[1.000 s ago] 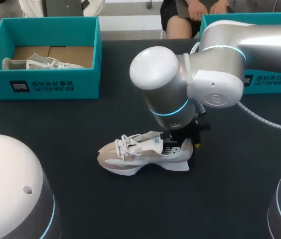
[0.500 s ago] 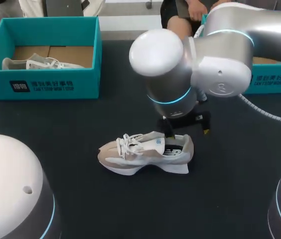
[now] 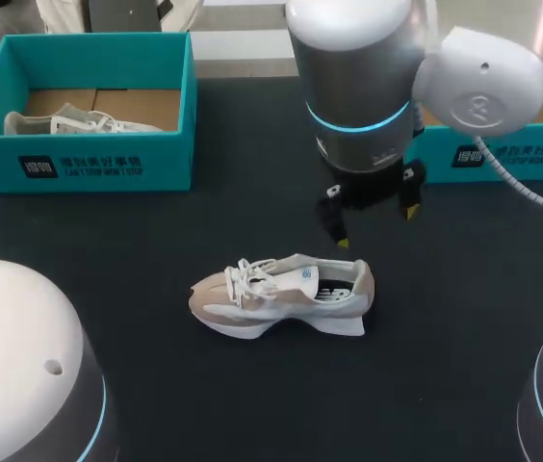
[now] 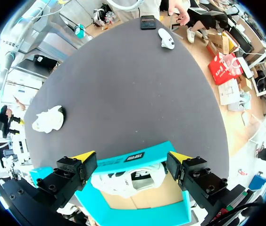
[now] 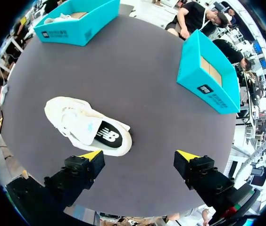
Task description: Take the shoe out of the shoebox, open the shoe tongue, remove and reinsert the insole, then place the shoe into the shoebox
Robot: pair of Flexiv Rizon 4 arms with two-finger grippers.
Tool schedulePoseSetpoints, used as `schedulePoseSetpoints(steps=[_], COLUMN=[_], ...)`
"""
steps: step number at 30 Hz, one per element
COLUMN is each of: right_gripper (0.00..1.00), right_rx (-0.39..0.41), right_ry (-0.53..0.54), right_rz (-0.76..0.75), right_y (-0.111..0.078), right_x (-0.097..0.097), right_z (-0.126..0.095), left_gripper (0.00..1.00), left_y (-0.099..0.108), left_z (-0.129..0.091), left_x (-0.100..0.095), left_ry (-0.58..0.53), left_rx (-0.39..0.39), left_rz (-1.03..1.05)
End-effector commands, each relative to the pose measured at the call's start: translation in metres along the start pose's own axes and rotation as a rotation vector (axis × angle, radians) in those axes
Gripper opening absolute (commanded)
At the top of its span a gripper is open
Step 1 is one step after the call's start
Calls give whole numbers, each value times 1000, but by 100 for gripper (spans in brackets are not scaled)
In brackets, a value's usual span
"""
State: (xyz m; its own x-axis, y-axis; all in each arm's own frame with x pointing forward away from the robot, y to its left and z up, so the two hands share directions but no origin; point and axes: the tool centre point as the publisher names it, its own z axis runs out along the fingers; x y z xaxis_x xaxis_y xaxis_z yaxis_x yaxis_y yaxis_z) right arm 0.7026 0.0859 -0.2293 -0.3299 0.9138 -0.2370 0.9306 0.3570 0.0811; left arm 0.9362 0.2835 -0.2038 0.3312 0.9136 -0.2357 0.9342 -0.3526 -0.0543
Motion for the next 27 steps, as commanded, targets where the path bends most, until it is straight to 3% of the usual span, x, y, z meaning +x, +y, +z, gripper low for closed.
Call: schedulePoseSetpoints(steps=[1,6,9,12,16,18,27], right_gripper=[100,100,100,100,100,100,100], right_rx=[-5,-5,-205,-255,-351,-358,-358], right_ry=[28,28,48,31,66,59,59], right_rz=[0,0,-279,-537,-717,-799,-799], right_y=[-2,-2,-4,-11,-18,-20,-20], right_x=[-4,-4,-1,3,2,3,3], right_z=[3,3,3,-3,-18,-26,-26], left_gripper=[100,100,100,100,100,100,100], left_y=[-2,-2,-2,-2,-2,-2,-2], left_z=[0,0,0,0,0,0,0], left_x=[-1,-1,-1,-1,-1,-1,-1], left_ry=[3,3,3,3,3,3,3], left_rx=[-3,-3,-3,-3,-3,-3,-3], left_rz=[0,0,0,0,0,0,0])
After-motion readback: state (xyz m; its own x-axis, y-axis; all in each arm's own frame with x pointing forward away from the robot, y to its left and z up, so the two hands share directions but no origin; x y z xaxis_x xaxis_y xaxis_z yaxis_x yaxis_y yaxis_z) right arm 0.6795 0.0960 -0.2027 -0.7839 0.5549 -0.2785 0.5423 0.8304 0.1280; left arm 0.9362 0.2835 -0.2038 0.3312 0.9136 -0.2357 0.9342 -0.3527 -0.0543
